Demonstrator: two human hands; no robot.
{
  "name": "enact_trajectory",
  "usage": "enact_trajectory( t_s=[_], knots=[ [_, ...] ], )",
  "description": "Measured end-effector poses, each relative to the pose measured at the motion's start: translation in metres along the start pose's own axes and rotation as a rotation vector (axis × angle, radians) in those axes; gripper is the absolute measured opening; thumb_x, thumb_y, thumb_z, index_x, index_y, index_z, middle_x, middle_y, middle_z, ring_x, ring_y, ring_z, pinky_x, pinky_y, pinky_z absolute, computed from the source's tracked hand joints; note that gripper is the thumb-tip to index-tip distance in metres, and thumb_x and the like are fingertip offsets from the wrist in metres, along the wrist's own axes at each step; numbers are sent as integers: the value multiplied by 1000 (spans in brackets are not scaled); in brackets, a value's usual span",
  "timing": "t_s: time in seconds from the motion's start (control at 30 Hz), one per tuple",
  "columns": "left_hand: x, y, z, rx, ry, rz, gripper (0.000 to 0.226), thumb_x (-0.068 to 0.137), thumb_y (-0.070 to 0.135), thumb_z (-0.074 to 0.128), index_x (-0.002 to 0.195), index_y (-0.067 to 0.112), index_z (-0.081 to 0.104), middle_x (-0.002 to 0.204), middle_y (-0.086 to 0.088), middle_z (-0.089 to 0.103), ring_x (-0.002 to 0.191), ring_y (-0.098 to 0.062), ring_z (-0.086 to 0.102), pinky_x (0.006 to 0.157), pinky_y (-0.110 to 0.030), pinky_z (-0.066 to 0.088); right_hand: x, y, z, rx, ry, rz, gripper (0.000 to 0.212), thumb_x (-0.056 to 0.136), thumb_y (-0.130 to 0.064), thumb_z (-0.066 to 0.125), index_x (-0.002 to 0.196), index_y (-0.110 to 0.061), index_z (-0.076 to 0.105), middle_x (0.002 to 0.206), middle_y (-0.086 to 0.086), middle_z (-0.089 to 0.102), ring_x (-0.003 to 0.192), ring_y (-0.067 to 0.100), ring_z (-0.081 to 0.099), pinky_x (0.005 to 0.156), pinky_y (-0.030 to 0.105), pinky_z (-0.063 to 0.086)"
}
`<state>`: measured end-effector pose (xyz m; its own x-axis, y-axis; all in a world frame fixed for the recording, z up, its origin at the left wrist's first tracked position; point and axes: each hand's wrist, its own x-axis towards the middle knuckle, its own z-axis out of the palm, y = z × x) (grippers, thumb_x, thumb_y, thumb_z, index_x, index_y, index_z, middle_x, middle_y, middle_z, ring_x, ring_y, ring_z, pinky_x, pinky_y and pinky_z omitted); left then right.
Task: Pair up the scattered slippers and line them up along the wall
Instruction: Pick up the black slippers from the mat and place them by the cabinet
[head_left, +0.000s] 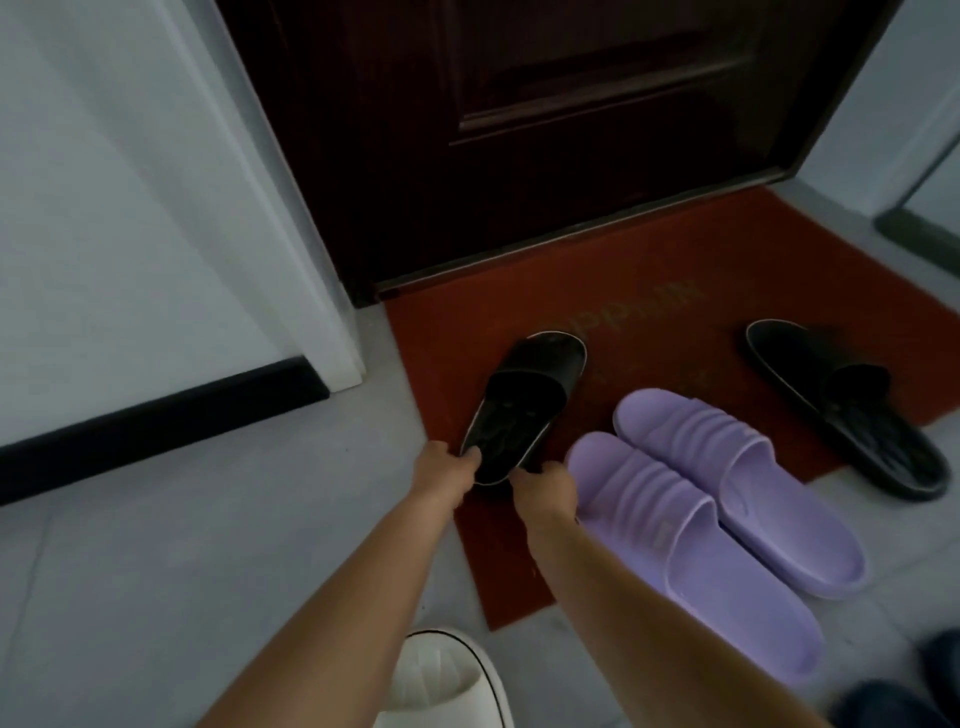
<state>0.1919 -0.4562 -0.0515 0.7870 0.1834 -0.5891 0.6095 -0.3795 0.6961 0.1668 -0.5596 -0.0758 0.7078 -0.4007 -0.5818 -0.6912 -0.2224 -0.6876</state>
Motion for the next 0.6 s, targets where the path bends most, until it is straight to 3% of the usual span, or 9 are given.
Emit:
enact_trajectory(
  t_s=[0.03, 0.1, 0.17, 0.23, 0.3, 0.37, 0.43, 0.5, 0.6],
  knots=[
    [4, 2, -2, -1, 9, -22, 55, 93, 34, 55, 137, 4, 39, 119, -13, 55, 92, -25, 57, 70, -30, 48, 1, -1, -1, 0, -28, 14, 37, 90, -29, 56, 113, 1, 57, 92, 12, 64, 75, 25, 58, 61, 29, 42],
    [9, 8, -6, -25, -20, -55, 50, 93, 37, 53, 131, 4, 47, 113, -16, 57, 86, -25, 55, 61, -28, 44, 3, -1, 0, 51, -45, 9, 40, 89, -34, 59, 112, -1, 56, 73, 4, 55, 60, 17, 50, 51, 27, 38],
    [10, 14, -11, -29, -60, -78, 45, 93, 33, 55, 126, 3, 53, 112, -15, 60, 83, -22, 54, 59, -28, 44, 5, 1, -1, 242, -81, 16, 36, 88, -29, 62, 114, -4, 58, 81, 6, 61, 69, 20, 58, 64, 34, 53],
    [14, 21, -16, -61, -65, -50, 49, 90, 28, 61, 129, 0, 51, 124, -16, 60, 101, -28, 60, 81, -36, 53, 1, 3, -9, 443, -189, 20, 31, 88, -22, 63, 115, -7, 60, 83, 3, 64, 72, 17, 60, 79, 37, 56],
    [12, 31, -23, -165, -97, -19, 55, 88, 23, 65, 133, -1, 46, 129, -18, 57, 112, -32, 59, 98, -43, 48, -5, 0, -22, 511, -330, -43, 28, 89, -19, 62, 114, -6, 62, 77, -2, 61, 64, 9, 58, 71, 27, 55],
    [7, 39, -27, -364, -153, 2, 42, 91, 14, 60, 127, -5, 50, 122, -19, 61, 101, -31, 63, 94, -44, 49, -11, -8, -42, 438, -436, -126, 23, 91, -18, 60, 111, -8, 63, 77, -2, 61, 64, 7, 59, 62, 19, 53],
    [-2, 42, -28, -556, -221, 7, 26, 94, 8, 51, 117, -3, 56, 107, -17, 64, 83, -24, 68, 80, -39, 50, -12, -19, -71, 439, -494, -185, 11, 92, -13, 57, 102, -16, 61, 75, 2, 64, 60, 8, 63, 59, 22, 56],
    [-9, 40, -25, -636, -249, 38, 25, 95, 7, 47, 117, -1, 55, 107, -16, 64, 81, -22, 69, 73, -36, 51, -4, -28, -109, 559, -366, -251, 9, 92, -11, 58, 98, -18, 59, 70, 3, 68, 58, 12, 68, 56, 24, 58],
    [-21, 34, -15, -653, -208, 79, 33, 95, 4, 45, 127, -2, 49, 105, -14, 67, 86, -24, 67, 74, -39, 55, 25, -24, -177, 930, 154, -182, 7, 92, -10, 58, 96, -12, 62, 85, 7, 72, 68, 16, 71, 58, 24, 57]
  ],
)
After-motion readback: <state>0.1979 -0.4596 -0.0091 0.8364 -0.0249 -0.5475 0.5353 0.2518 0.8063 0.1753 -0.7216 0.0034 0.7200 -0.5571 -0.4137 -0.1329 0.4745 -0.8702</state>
